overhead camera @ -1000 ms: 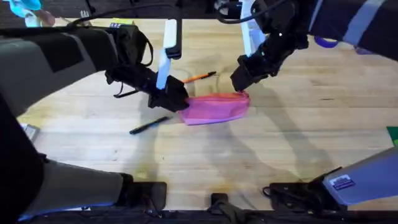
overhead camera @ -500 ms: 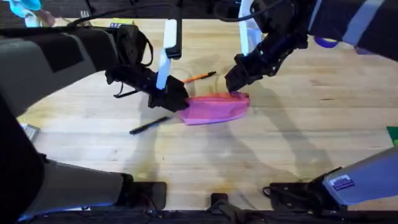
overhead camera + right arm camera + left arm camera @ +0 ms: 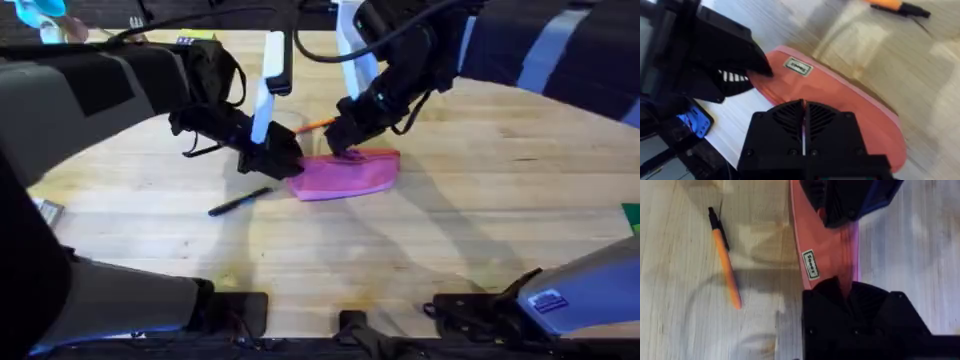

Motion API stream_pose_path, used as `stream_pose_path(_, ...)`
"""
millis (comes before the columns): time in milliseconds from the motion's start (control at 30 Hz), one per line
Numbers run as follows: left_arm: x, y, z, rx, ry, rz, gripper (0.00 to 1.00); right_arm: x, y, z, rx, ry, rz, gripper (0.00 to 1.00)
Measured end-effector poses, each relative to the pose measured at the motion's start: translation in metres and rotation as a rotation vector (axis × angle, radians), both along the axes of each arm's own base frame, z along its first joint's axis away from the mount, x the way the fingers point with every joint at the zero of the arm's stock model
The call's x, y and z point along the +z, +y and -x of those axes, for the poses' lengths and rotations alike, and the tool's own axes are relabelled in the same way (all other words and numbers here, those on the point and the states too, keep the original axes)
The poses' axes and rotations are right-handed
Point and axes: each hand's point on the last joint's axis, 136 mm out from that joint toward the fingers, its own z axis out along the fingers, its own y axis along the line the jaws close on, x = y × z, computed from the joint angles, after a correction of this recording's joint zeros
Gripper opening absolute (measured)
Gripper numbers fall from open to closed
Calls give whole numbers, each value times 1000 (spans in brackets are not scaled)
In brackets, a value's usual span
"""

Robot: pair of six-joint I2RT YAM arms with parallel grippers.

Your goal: Unzip the bag, pick up the pens from the table one at a time and place them inside, then zip the bag closed.

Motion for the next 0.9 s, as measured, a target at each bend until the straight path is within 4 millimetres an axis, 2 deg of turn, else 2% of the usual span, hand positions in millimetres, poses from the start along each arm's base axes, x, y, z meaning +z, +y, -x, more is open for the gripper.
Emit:
stream_pose_path(167,0,0,0,0,0,0,42,3,15,0,4,-25,-28,33)
stream_pose_path(233,0,0,0,0,0,0,42,8,35,4,9,-42,-62,33)
stream_pose_path(400,0,0,0,0,0,0,42,14,50,4,2,-49,-112,33)
stream_pose_path(900,0,0,0,1,1,-2,42,26,80,12,-21,-30,-198,33)
